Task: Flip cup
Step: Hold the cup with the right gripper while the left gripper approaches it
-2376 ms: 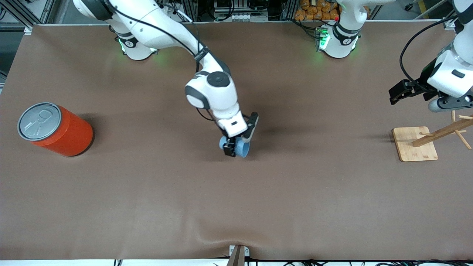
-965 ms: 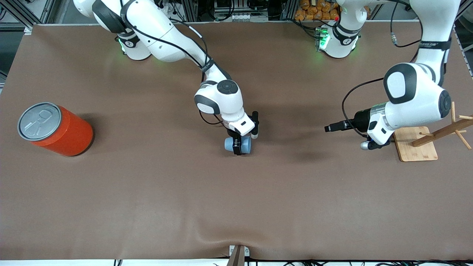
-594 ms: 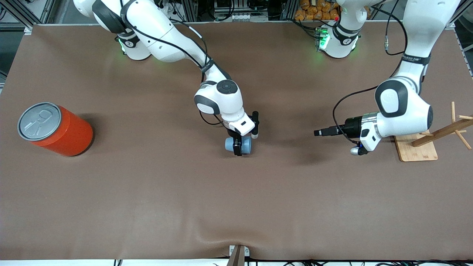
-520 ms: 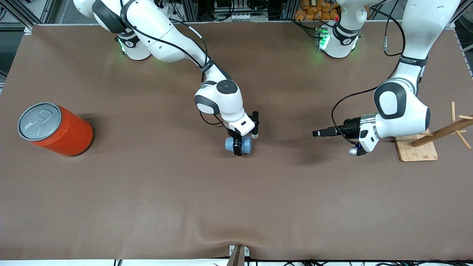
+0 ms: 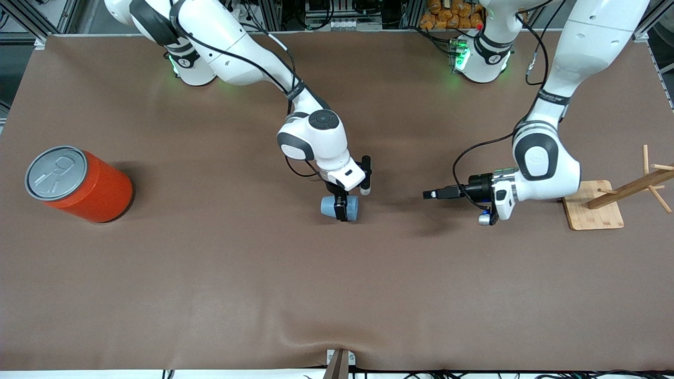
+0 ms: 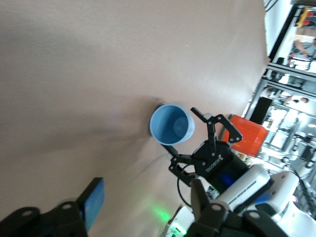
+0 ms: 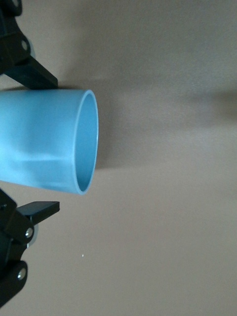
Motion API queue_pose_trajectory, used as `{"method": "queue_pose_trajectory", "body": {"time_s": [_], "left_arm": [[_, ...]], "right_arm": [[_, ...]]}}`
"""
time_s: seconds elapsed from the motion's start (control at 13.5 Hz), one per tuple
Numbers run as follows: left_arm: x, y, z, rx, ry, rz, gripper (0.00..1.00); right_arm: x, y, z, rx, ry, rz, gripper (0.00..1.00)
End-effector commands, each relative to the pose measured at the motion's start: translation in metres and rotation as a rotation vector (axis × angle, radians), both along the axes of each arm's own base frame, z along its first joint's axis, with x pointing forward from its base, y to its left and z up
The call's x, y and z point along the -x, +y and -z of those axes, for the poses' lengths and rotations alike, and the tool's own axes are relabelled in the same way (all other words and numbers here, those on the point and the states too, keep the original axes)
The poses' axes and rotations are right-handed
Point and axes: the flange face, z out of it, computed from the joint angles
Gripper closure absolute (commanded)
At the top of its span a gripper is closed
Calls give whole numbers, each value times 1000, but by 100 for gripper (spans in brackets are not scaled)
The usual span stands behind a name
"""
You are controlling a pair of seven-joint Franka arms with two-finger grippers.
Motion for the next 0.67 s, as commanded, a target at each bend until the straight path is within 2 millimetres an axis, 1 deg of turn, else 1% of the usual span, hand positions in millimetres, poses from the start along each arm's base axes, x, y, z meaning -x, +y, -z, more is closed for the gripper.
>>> {"method": "queue_pose_trajectory", "body": {"time_s": [0.0, 0.07, 0.15, 0.3, 0.45, 0.52, 0.59], "left_arm": [[-13, -24, -1, 49, -37, -9, 32], [-15, -34, -2, 58, -58, 7, 38], [-18, -43, 0, 72, -70, 13, 40], [-23, -55, 2, 89, -86, 22, 40], [-26, -61, 12, 104, -98, 25, 40], [-26, -69, 16, 122, -101, 19, 40], [-26, -80, 18, 142, -99, 11, 40]], "right_arm": [[12, -4, -17, -22, -15, -44, 0], [15, -4, -24, -28, -16, -46, 0], [19, -4, -32, -34, -18, -45, 0], [22, -9, -48, -48, -22, -19, 0], [29, -15, -65, -72, -19, 37, 0], [32, -19, -73, -80, -17, 71, 0], [26, -28, -83, -74, -14, 121, 0]]}}
